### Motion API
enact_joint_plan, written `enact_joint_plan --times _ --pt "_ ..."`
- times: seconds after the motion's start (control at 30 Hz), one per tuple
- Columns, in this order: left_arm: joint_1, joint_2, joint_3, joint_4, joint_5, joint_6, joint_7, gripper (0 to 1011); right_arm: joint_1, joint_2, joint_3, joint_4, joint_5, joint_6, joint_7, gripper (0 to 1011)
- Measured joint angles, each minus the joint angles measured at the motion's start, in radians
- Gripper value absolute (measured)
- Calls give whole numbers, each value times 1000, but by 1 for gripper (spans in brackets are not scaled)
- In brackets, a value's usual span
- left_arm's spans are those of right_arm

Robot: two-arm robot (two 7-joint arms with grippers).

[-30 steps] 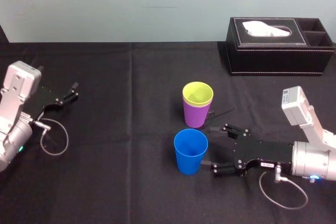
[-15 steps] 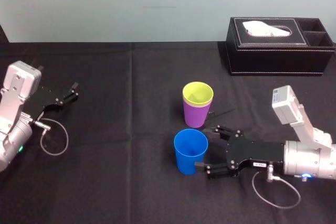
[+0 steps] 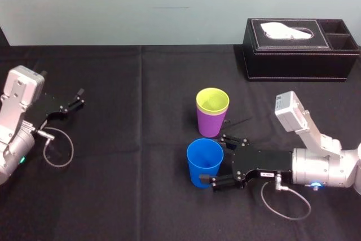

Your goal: Stack the three plastic cups sequentially using one hand.

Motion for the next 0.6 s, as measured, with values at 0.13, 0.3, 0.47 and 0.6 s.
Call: enact_joint_plan --times 0.13,0.3,0.47,0.6 --pt "0 0 0 0 0 0 0 1011 16 -13 -14 13 -10 3 2 1003" --pt "0 0 0 0 0 0 0 1011 16 -13 -14 13 -11 3 2 1003" --pt "0 0 0 0 0 0 0 1011 14 -12 -12 12 -10 3 2 998" --pt "0 0 0 0 0 0 0 1011 13 -11 -11 11 -10 3 2 916"
